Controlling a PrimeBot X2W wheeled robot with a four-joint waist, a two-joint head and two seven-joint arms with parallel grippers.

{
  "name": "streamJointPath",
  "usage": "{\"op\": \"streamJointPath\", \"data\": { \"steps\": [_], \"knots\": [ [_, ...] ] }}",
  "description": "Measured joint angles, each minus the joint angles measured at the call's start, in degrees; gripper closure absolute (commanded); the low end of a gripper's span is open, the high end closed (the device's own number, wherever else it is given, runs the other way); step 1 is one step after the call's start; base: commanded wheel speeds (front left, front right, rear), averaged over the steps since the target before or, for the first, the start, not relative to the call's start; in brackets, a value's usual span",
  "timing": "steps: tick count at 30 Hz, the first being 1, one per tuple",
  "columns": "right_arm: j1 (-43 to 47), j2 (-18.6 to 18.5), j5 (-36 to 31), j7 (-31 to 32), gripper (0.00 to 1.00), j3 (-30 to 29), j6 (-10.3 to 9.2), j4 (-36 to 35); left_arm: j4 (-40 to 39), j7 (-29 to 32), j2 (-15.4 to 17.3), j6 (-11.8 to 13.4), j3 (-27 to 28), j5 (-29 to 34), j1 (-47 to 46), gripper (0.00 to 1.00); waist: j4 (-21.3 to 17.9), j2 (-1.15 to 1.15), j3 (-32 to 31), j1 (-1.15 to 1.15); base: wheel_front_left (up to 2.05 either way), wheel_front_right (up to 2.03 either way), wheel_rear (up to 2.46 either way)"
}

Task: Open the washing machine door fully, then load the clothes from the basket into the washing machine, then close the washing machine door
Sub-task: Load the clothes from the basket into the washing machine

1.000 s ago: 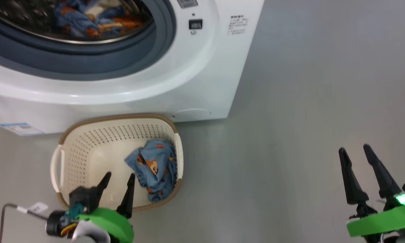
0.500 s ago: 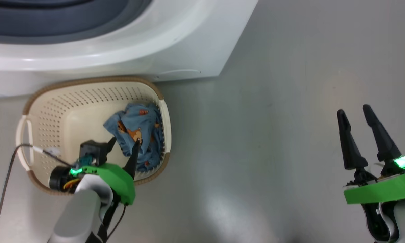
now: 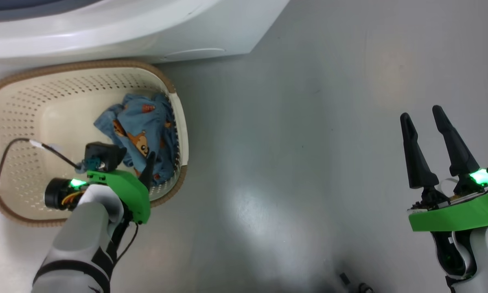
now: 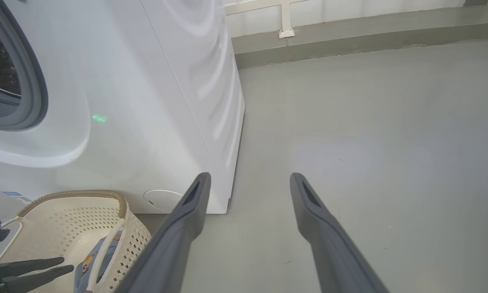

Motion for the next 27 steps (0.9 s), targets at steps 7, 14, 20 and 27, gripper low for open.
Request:
{"op": "streamJointPath", "data": {
  "steps": [7,14,20,27],
  "knots": [
    [-0.7,0.0,0.2,0.0,0.00,0.2,0.00,-0.7,4.1,0.0,0.7,-0.5,-0.3,-0.1,-4.4,0.00,-1.4,0.00,3.2,0.00,0.00,0.00,0.00],
    [-1.9,0.0,0.9,0.0,0.00,0.6,0.00,-1.4,6.1,0.2,2.4,-0.9,-0.8,-0.4,-7.5,0.00,-2.5,0.00,6.3,0.00,0.00,0.00,0.00],
    [-2.4,0.1,0.9,0.0,0.00,1.5,0.00,-1.8,6.8,1.8,3.4,-0.8,-0.8,-1.0,-9.2,0.00,-3.5,0.00,8.3,0.00,0.00,0.00,0.00],
    [-2.7,0.1,0.9,0.0,0.00,1.7,0.00,-2.1,7.1,4.8,3.5,-0.8,-0.4,-2.5,-9.2,0.82,-4.5,0.00,8.2,0.00,0.00,0.00,0.00]
  ]
}}
